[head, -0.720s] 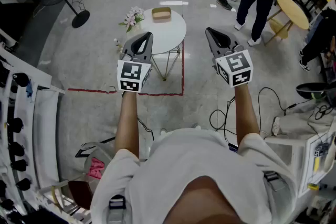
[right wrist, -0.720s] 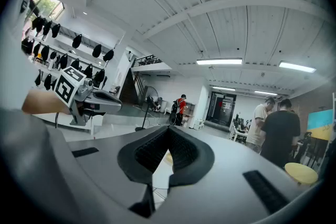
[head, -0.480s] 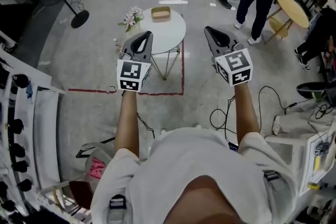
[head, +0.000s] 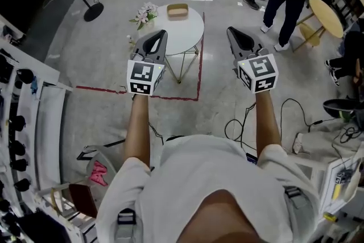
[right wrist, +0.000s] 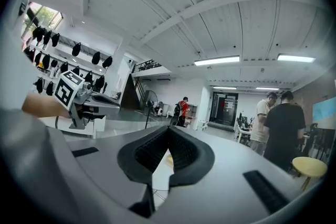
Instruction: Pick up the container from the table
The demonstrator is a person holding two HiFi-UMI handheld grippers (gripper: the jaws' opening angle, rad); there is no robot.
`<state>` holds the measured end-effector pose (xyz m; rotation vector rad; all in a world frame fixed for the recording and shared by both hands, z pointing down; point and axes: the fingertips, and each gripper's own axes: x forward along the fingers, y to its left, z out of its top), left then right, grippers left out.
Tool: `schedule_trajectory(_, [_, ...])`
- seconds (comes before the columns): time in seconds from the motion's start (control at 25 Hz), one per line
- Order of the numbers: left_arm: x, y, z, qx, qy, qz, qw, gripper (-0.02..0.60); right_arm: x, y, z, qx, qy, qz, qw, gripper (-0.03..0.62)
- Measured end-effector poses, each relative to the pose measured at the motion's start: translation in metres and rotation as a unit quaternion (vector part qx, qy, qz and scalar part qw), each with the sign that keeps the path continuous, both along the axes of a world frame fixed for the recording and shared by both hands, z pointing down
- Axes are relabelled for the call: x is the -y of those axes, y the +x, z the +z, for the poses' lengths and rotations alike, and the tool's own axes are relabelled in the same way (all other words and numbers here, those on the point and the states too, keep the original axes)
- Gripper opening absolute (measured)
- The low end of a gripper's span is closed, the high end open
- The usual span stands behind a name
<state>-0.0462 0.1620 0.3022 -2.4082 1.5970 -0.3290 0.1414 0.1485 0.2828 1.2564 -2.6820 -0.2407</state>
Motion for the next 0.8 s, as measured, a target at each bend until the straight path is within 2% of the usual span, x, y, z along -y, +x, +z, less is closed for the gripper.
schedule_trajectory(0.24, [0.011, 0.036, 0.019, -0.012, -0.011, -0.033, 0.9993, 0.018, 0.019, 0.043, 0.022, -0.008, -0.016, -0.025, 1.0, 0.014])
schedule_trajectory(0.44, [0.042, 0.05, 0.028, -0.002, -0.021, -0.036, 0.9991, 0.017, 0.046, 0.052, 0.034, -0.018, -0.021, -0.037, 0.999, 0.015])
schedule_trajectory(0.64, [0.092, 0.038, 0.039, 0.003, -0.024, -0.025, 0.9994, 0.018, 0.099, 0.038, 0.047, -0.003, -0.041, -0.024, 0.999, 0.015])
schedule_trajectory(0.8, [0.145, 0.007, 0.041, 0.006, -0.021, -0.016, 0.9996, 0.018, 0.152, 0.004, 0.047, -0.009, -0.039, -0.014, 0.999, 0.015])
